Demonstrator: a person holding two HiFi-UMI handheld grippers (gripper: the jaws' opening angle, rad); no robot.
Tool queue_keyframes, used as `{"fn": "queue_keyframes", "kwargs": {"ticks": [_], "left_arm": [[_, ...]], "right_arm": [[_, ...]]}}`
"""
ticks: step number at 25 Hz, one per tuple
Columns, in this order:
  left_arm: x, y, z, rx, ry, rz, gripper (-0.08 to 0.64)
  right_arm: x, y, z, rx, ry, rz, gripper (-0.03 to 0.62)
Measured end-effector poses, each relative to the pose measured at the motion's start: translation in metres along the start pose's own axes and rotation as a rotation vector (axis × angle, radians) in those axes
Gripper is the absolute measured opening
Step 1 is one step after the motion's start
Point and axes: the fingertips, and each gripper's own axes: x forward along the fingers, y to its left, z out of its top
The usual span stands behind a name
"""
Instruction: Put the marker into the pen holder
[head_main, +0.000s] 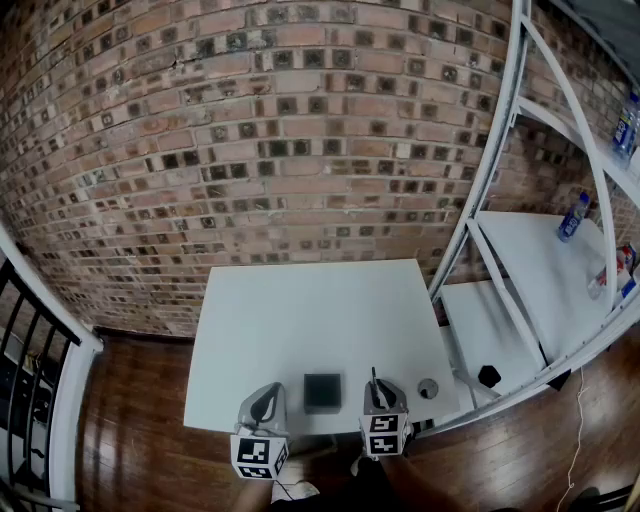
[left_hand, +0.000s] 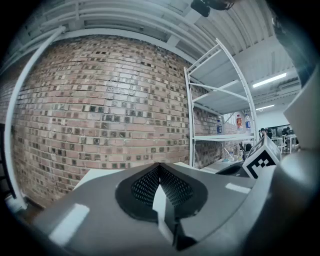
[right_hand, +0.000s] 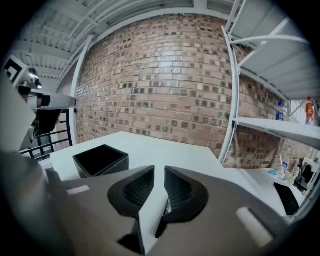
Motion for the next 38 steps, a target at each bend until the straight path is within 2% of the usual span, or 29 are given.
{"fn": "queue_keyframes", "kwargs": {"ticks": [4, 10, 18, 28, 35, 38], "left_arm": [[0.004, 0.003, -0.001, -0.009, 0.000, 0.012, 0.014], [0.010, 0.002, -0.006, -0.014, 0.015, 0.009, 0.014], [0.015, 0.002, -0.002, -0.023, 0.024, 0.021, 0.014], [0.022, 0.001, -0.012, -0.016, 0.035, 0.014, 0.014], [0.023, 0.003, -0.012, -0.019, 0.035, 0.015, 0.014], [0.023, 0.003, -0.011, -0.017, 0.035, 0.011, 0.014]], "right_arm": [[0.013, -0.011, -0.027, -0.003, 0.075, -0.016, 0.063], [0.029, -0.014, -0.063, 0.026, 0.197, 0.010, 0.066], [0.038, -0.016, -0.093, 0.081, 0.288, 0.052, 0.074], [0.044, -0.012, -0.114, 0.075, 0.343, 0.087, 0.067], [0.043, -0.010, -0.113, 0.088, 0.349, 0.104, 0.060], [0.039, -0.009, -0.102, 0.094, 0.317, 0.097, 0.058]]}}
